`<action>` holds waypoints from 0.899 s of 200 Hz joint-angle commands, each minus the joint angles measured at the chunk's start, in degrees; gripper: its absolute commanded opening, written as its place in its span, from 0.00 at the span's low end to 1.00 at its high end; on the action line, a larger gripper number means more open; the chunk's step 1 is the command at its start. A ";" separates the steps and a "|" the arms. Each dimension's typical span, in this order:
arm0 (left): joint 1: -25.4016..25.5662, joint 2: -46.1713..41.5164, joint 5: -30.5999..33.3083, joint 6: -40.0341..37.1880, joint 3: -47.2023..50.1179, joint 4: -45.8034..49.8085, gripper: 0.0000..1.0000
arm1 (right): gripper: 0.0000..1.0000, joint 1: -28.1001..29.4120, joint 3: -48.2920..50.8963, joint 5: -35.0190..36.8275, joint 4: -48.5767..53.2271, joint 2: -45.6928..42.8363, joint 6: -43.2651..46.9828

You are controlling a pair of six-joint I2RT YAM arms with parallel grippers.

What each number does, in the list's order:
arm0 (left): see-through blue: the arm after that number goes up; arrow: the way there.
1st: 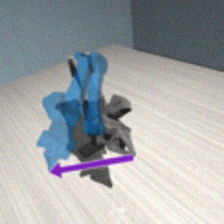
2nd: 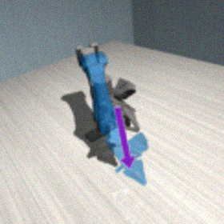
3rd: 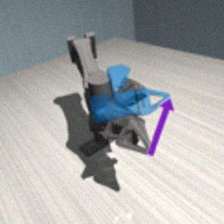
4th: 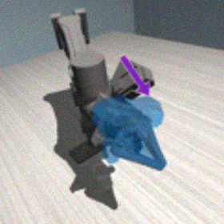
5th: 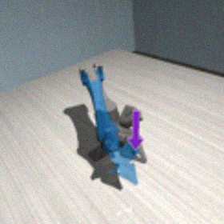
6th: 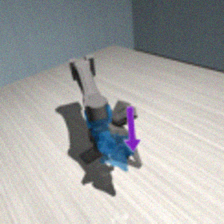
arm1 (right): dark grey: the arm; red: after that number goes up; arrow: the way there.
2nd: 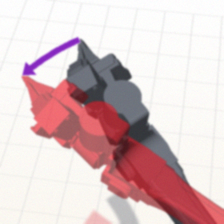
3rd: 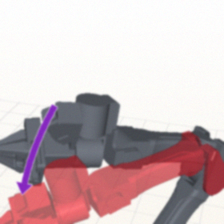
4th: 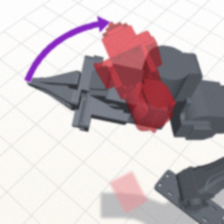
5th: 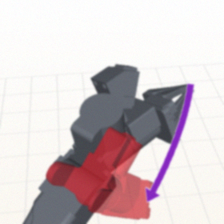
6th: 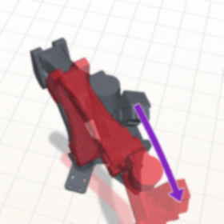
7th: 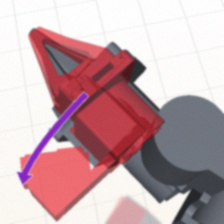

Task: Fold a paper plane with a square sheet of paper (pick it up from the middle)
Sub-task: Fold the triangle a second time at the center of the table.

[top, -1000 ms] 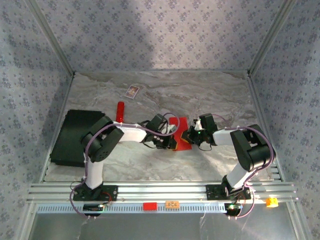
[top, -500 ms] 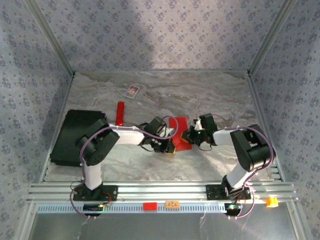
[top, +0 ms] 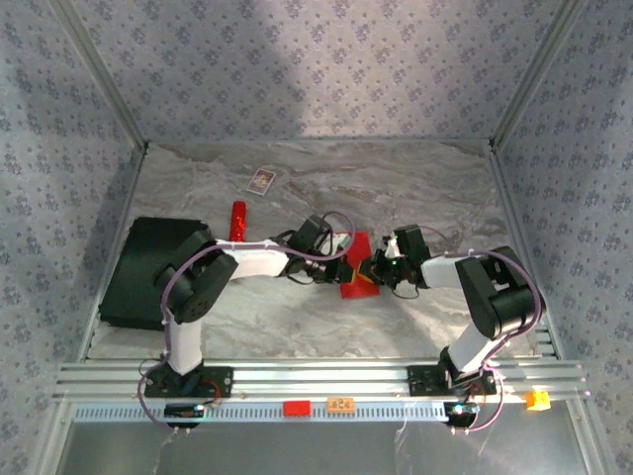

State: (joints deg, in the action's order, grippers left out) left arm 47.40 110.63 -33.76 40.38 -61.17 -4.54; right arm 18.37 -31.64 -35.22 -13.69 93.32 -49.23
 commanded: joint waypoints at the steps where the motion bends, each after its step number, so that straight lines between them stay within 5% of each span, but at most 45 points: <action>1: 0.36 2.54 0.25 -0.30 -0.27 2.81 0.01 | 0.10 0.23 1.25 1.74 2.32 0.93 -0.85; 87: 1.30 1.79 2.51 -3.03 2.89 6.59 0.00 | 0.11 2.98 -2.80 1.30 6.39 -4.71 1.58; 127: 1.30 1.52 3.19 -2.76 3.37 6.16 0.00 | 0.10 5.01 -0.62 1.21 2.68 -0.56 0.21; 180: 0.89 1.78 4.30 -4.25 2.70 8.39 0.00 | 0.09 0.52 -0.12 2.15 3.45 1.67 1.65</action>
State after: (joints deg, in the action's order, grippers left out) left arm 48.01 112.07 -32.29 38.41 -59.42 -3.03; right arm 21.78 -32.93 -35.27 -11.44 93.67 -49.01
